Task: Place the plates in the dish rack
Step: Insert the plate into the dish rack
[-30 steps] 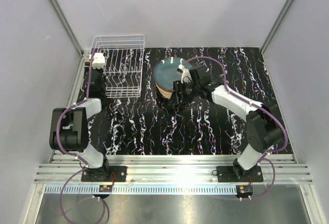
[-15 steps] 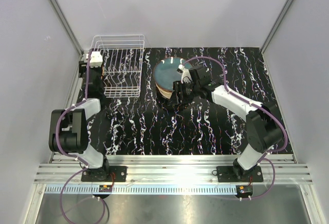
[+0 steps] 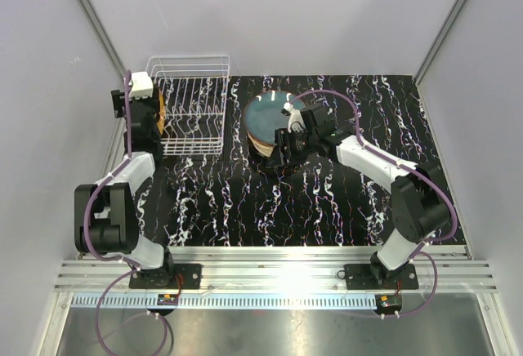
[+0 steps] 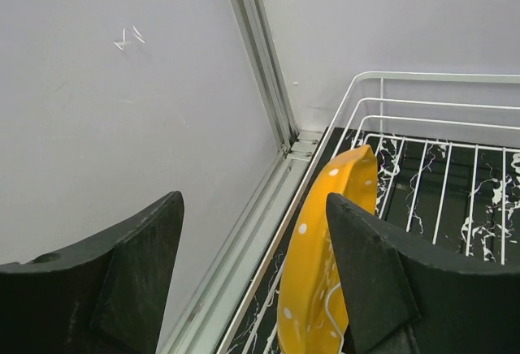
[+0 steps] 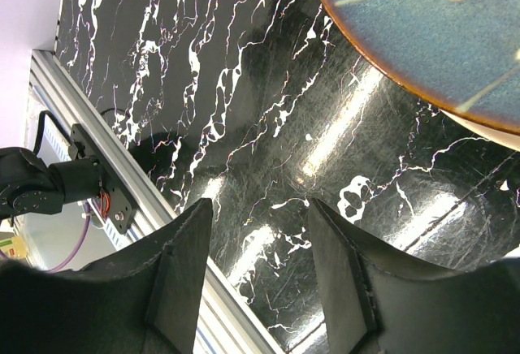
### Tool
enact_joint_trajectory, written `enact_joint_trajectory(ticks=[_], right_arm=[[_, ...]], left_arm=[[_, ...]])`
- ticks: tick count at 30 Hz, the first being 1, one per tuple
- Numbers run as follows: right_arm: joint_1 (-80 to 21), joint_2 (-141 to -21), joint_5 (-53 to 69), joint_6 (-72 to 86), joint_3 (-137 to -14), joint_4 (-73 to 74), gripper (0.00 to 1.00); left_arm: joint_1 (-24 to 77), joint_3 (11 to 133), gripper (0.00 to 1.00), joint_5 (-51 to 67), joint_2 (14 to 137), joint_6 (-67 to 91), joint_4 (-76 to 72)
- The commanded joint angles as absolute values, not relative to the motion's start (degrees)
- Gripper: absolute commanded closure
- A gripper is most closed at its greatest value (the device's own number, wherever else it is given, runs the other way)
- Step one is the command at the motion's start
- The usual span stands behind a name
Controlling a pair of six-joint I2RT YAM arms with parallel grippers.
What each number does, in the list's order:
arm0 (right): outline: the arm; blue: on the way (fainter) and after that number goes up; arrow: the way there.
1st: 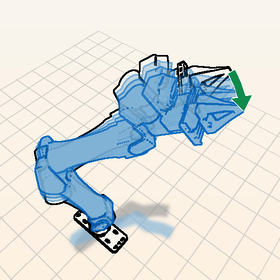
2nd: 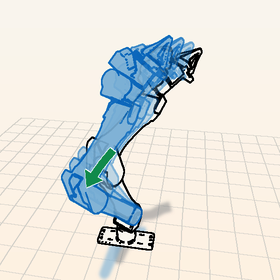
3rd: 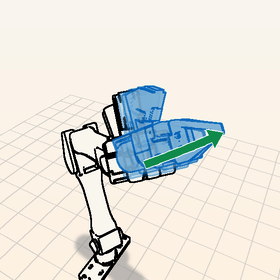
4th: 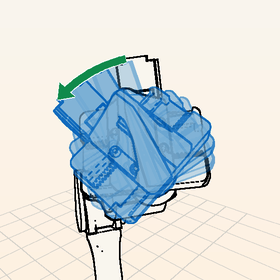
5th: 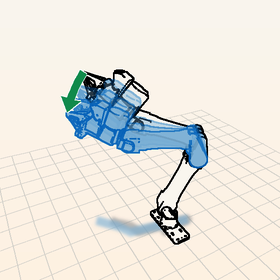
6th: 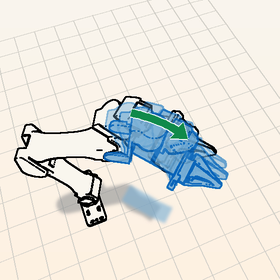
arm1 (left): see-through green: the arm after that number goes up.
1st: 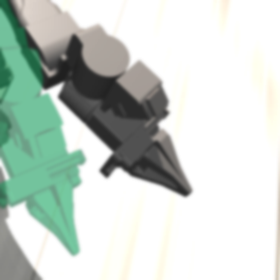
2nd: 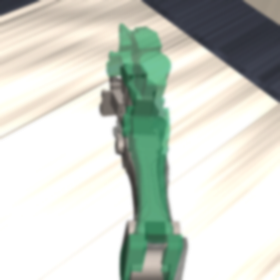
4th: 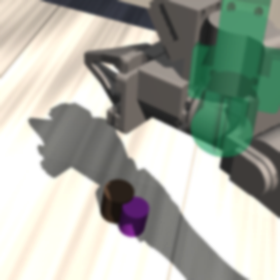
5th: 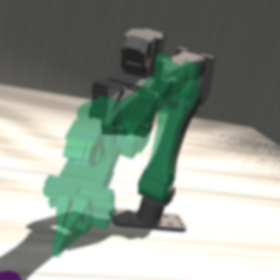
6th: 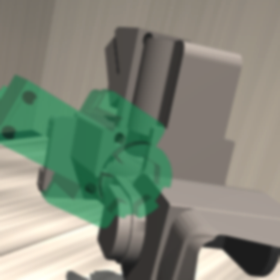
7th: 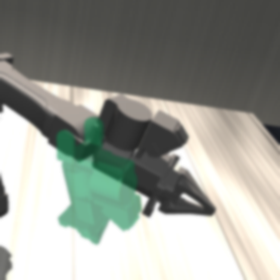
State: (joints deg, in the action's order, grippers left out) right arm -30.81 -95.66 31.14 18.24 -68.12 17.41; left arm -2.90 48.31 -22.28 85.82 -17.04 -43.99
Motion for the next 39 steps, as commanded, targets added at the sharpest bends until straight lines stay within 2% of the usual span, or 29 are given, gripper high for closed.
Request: enact_joint_trajectory(ticks=[1,6,13,18,26,30,34,39], right_arm=[[-31.11,-93.69,32.17,17.4,-68.29,16.52,0.41],[-31.11,-92.9,31.99,17.58,-68.64,16.87,0.39],[-31.03,-90.18,31.73,18.28,-69.08,18.01,0.35],[-31.11,-88.51,30.94,18.9,-70.22,19.86,0.29],[-31.03,-84.2,27.08,22.23,-70.22,21.97,0.25],[-31.03,-82.79,19.19,24.6,-70.75,23.64,0.3],[-31.03,-82.18,11.0,27.24,-72.33,26.54,0.43],[-29.54,-84.63,3.18,30.49,-74.79,29.44,0.45]], left_arm=[[-3.43,52.03,0.24,-23.91,83.41,-13.37,-41.67],[-3.43,53.87,0.14,-16.27,80.6,-10.73,-33.34],[-3.34,53.0,0.07,-16.35,76.73,-7.56,-28.83],[-3.25,53.27,0.06,-16.17,73.75,-5.89,-20.76],[-2.64,50.54,0.05,-12.92,65.15,-0.27,-13.19],[-2.11,48.87,0.05,-11.69,61.0,5.6,-7.94],[-0.26,47.03,0.05,-9.41,56.87,8.87,-4.05],[3.59,46.32,0.06,-6.77,53.09,10.63,-0.98]])
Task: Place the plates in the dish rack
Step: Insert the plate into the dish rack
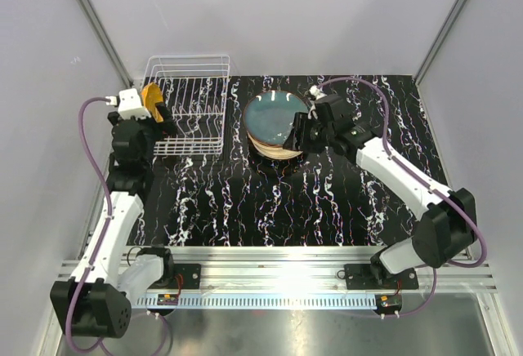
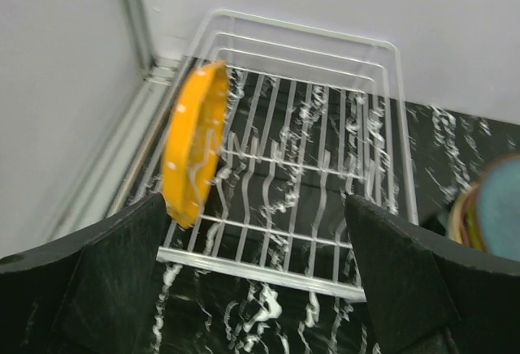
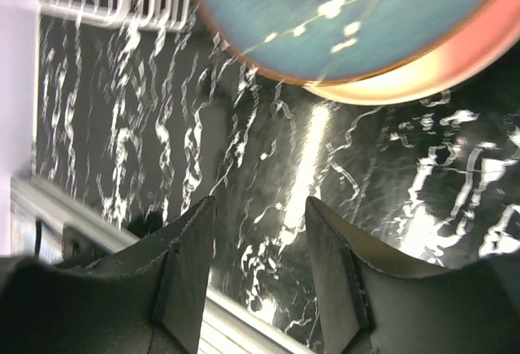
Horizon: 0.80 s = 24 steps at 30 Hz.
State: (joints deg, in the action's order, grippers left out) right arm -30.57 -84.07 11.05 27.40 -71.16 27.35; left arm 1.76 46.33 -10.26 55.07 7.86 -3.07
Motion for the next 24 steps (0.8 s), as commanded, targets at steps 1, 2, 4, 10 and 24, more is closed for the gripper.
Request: enact_joint_trajectory(ticks=[1,2,4,10,24], right_arm=[[-28.31,-84.99,2.82,31.54,-75.49,29.97,0.46],[-27.6,-85.34,2.64,31.99,-75.67,29.97,0.47],[-25.85,-86.57,2.37,32.95,-76.55,30.06,0.48],[-21.54,-90.08,3.78,32.0,-79.54,30.59,0.47],[-18.98,-96.68,7.38,31.38,-83.58,29.62,0.41]], left_arm=[[4.04,46.32,0.06,-4.59,52.74,10.46,-0.79],[4.56,46.23,0.06,-3.61,51.95,10.11,-0.79],[7.62,45.62,0.07,-3.34,50.81,9.06,-0.62],[18.62,40.96,0.05,-6.59,43.69,2.03,-3.42],[21.0,40.79,0.05,-21.68,44.91,2.72,-3.59]])
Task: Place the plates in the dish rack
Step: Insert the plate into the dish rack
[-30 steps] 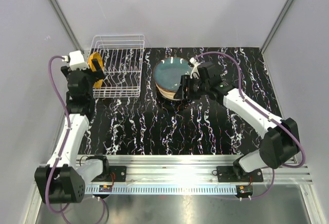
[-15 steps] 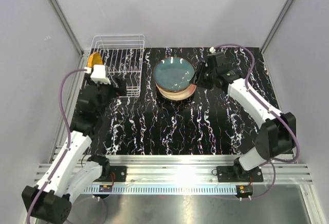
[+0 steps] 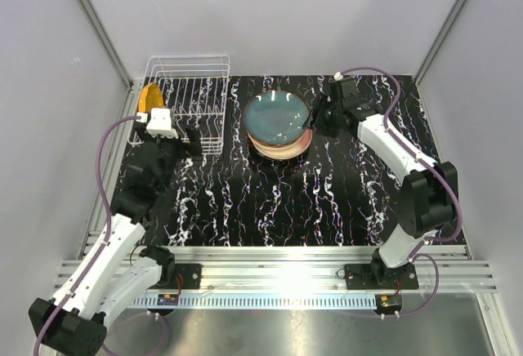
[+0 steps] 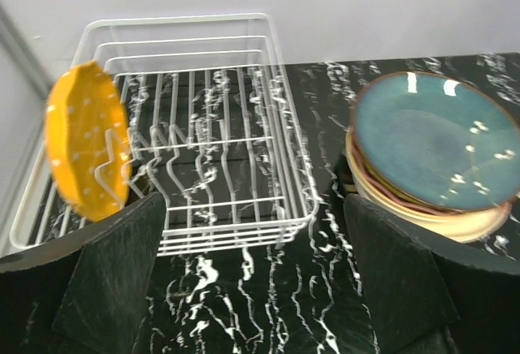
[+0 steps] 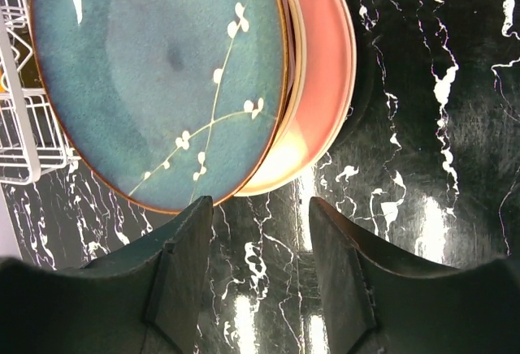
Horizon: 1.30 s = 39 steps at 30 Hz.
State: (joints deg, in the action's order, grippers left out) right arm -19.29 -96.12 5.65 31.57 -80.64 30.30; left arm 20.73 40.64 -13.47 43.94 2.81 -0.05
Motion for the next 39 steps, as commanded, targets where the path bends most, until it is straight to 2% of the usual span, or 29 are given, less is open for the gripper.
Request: enact_joint_trajectory(ticks=[1,7,11,14,16,21,39], right_arm=[[-18.9,-96.85,7.73,31.38,-83.58,29.53,0.42],[-18.9,-96.33,11.33,30.59,-81.92,27.16,0.43],[-18.9,-94.75,12.3,29.62,-81.39,26.45,0.43],[-18.9,-92.99,12.92,28.92,-81.04,26.72,0.43],[-18.98,-91.5,13.27,27.96,-80.6,26.98,0.43],[-18.9,-87.81,13.36,25.58,-79.89,28.12,0.43],[-18.81,-85.52,15.38,24.26,-77.0,26.9,0.43]], left_arm=[[20.92,40.43,0.06,-22.84,44.91,2.64,-4.56],[20.74,45.95,0.14,-25.49,55.71,4.91,-6.5],[20.66,51.65,0.17,-30.73,66.41,4.49,-14.83],[18.38,58.85,0.21,-33.39,74.76,4.74,-13.11],[14.69,61.95,0.22,-31.04,79.34,7.02,-11.61],[6.78,65.74,0.26,-26.37,84.63,9.67,-11.86],[-5.0,68.82,0.25,-22.24,90.61,10.55,-9.23]])
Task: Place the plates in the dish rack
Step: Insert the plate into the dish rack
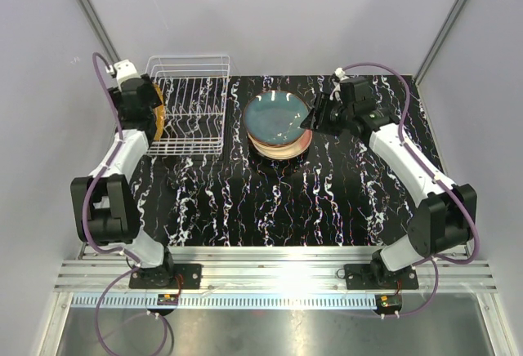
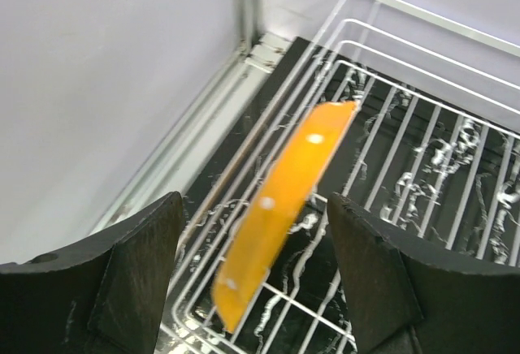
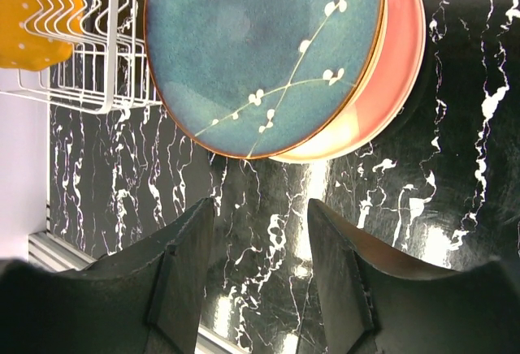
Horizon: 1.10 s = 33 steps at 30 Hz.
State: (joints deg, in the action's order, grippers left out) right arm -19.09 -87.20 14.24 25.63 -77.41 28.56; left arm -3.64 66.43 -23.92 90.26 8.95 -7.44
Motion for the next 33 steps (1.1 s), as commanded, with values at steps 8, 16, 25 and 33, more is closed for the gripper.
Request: enact_joint_trajectory(ticks=[8,16,25,33], right_arm=[[-18.37,-85.25,16.26,23.2,-75.32,25.84,0.43],[-17.76,-85.25,17.31,22.67,-74.0,24.35,0.43],[-17.4,-87.01,18.72,23.12,-72.86,22.33,0.43],[-17.14,-87.54,19.51,23.2,-72.25,21.53,0.42]], left_arm=[[-6.59,71.18,0.22,-21.89,92.98,9.76,-8.71],[-8.17,73.39,0.21,-20.83,94.92,9.4,-7.47],[-11.16,72.07,0.2,-18.72,95.8,11.16,-6.59],[-12.13,69.52,0.19,-18.98,93.17,10.81,-8.88]])
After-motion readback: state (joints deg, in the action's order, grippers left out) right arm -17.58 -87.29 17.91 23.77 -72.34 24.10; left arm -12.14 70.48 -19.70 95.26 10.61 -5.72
